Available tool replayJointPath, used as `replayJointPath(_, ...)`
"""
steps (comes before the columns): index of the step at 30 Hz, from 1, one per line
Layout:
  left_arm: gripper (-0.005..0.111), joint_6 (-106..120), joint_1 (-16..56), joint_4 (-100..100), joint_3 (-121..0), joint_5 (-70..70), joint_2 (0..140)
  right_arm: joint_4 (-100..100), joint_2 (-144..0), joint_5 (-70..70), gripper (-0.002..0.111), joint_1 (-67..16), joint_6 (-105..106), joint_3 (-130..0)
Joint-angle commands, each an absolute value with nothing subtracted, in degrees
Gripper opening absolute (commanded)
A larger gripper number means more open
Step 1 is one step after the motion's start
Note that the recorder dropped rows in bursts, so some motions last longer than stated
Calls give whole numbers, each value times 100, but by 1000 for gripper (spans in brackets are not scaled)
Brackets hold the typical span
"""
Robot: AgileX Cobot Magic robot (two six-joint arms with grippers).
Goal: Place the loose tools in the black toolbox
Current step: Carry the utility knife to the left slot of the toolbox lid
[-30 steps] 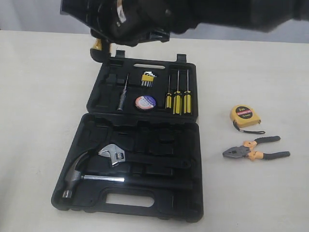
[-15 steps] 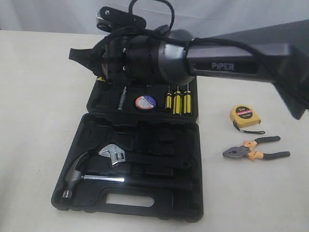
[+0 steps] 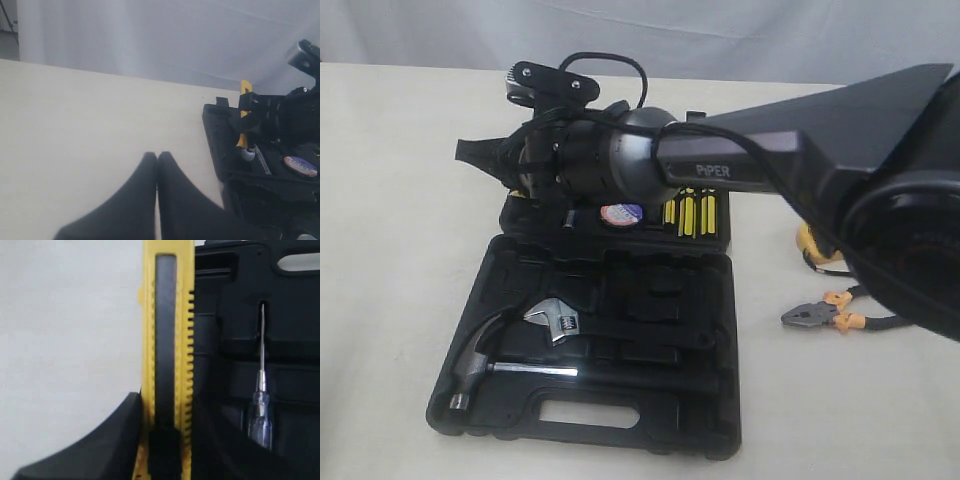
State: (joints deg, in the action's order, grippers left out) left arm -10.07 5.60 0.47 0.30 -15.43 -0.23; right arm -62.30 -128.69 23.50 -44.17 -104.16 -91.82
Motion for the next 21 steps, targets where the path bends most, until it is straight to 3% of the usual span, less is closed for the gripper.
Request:
replayJointPath(1,0,-1005,593,0,0,-1561,0,-6292,-13015,2277,0,-4437,-10426,-9257)
replayJointPath(21,0,-1005,593,0,0,-1561,0,-6303,-13095,2713,0,-4423,-10291,-9257)
